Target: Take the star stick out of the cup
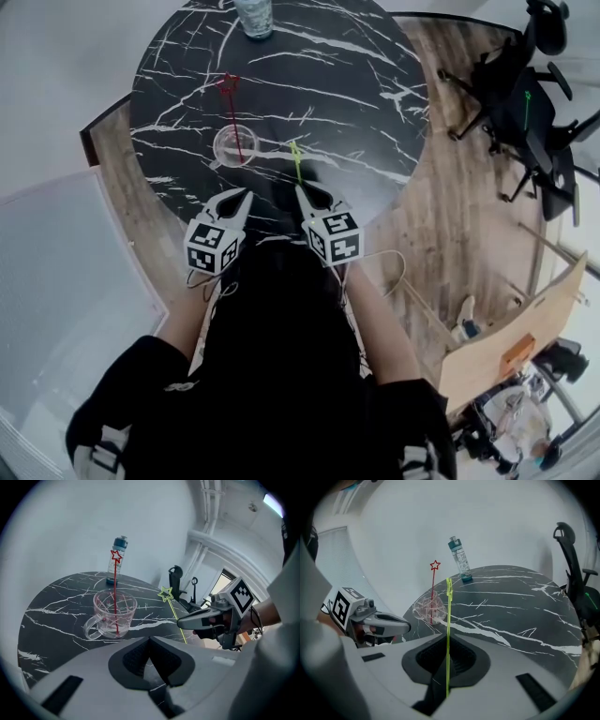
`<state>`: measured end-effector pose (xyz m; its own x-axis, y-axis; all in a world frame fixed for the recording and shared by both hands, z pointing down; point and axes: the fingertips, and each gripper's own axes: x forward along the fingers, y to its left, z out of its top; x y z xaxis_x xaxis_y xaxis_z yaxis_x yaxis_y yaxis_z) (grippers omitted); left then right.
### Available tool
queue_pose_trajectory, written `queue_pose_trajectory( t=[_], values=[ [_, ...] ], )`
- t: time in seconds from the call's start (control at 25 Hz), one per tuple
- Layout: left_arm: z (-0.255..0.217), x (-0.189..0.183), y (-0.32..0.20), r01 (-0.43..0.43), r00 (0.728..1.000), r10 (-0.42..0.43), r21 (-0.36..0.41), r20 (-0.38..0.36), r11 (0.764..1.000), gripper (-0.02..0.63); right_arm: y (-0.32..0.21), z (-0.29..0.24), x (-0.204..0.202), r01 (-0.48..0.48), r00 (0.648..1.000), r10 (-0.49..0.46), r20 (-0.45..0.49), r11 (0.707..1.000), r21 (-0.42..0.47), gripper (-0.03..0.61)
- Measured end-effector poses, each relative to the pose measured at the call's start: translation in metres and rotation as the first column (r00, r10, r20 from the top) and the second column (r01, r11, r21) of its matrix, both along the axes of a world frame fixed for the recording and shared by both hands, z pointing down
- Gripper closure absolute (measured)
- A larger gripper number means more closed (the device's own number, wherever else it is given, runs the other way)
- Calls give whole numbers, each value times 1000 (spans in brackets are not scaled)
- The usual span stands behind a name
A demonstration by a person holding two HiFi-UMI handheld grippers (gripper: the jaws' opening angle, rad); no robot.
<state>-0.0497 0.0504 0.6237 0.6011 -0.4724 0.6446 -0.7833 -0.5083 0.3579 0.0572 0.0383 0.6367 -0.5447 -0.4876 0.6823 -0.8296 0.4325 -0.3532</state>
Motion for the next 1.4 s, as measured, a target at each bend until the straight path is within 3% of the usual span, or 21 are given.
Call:
queue_pose_trajectory(
  t=[0.6, 1.4],
  values=[
    [26, -20, 3, 36, 999, -35, -69, 13, 997, 615, -2, 39, -5, -87, 996, 89, 5, 990, -109, 568],
    [25, -33, -10, 25, 1000, -23, -71, 17, 997, 615, -21, 46, -13, -121, 993, 119, -19, 987, -108, 568]
  ],
)
